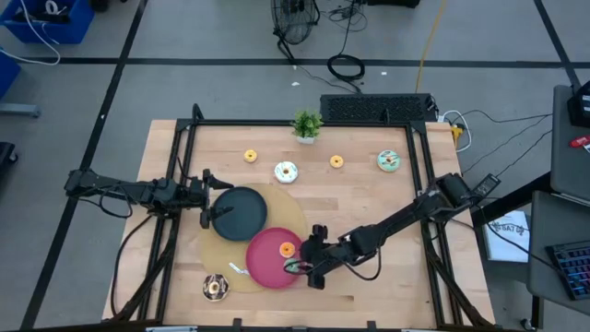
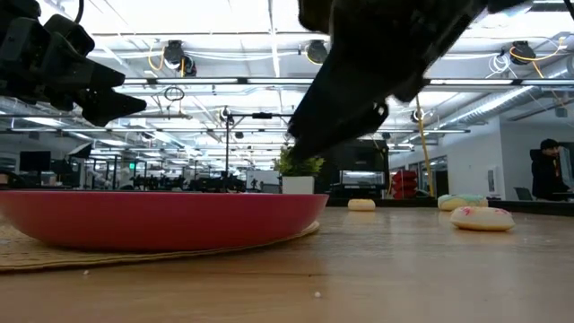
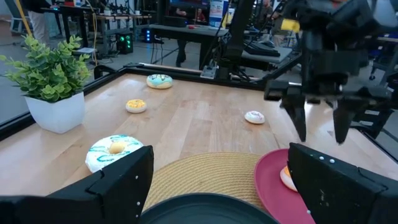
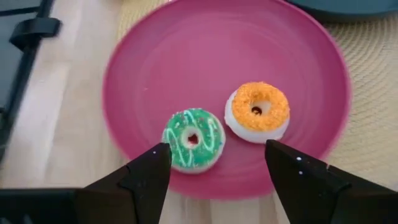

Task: Pick & Place donuts
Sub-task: Put the small white donut into the pink plate

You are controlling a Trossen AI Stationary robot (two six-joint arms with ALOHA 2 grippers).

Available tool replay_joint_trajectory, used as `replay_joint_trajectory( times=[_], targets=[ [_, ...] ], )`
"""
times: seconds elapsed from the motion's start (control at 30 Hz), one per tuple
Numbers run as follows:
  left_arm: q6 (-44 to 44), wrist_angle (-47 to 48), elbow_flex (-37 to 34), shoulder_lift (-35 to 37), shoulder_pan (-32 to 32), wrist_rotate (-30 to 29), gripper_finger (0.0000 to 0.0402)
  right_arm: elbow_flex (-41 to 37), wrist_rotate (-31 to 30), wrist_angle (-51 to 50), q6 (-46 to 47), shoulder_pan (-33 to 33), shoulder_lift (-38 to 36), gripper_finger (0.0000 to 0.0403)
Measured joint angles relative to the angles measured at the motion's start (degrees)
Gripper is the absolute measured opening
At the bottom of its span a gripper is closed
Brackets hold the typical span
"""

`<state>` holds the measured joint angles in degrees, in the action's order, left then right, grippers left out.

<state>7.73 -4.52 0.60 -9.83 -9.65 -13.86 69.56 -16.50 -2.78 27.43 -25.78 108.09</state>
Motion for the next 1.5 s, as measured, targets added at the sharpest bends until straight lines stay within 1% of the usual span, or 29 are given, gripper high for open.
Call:
replay_joint_trajectory(
  times=[0.13, 0.37, 0.43, 0.53, 0.7, 0.93, 1.03, 1.37, 1.5],
  targets=[
    [0.00, -0.04, 0.00, 0.01, -0.02, 0.02, 0.0365, 0.00, 0.32, -9.37, 5.46, -0.26, -4.08, 0.0246],
    [0.00, 0.01, 0.00, -0.01, -0.01, 0.02, 0.0365, -0.02, 0.41, -35.81, 23.83, -1.23, -9.94, 0.0246],
    [0.00, -0.01, 0.00, 0.00, 0.00, 0.02, 0.0365, -0.02, 0.44, -41.06, 27.85, -1.62, -10.48, 0.0246],
    [0.00, -0.02, 0.00, 0.01, -0.02, 0.02, 0.0365, -0.06, 1.63, -46.07, 30.67, -1.77, -10.51, 0.0246],
    [0.00, 0.01, 0.00, 0.00, 0.00, 0.02, 0.0365, -2.63, 3.32, -43.77, 31.84, -1.70, -10.49, 0.0247],
    [0.00, 0.00, 0.00, 0.01, -0.02, 0.02, 0.0365, -7.54, 3.56, -43.83, 31.90, -0.94, -10.49, 0.0247],
    [0.00, 0.01, 0.00, 0.01, 0.00, 0.01, 0.0365, -8.62, 4.74, -43.39, 31.91, -0.45, -10.49, 0.0247],
    [0.00, 0.00, 0.00, -0.01, -0.01, 0.02, 0.0365, -13.76, 4.75, -31.04, 31.42, 0.00, -10.51, 0.0247],
    [0.00, -0.01, 0.00, -0.01, -0.01, 0.02, 0.0365, -15.51, 4.47, -28.54, 31.85, -0.04, -10.71, 0.0247]
  ],
)
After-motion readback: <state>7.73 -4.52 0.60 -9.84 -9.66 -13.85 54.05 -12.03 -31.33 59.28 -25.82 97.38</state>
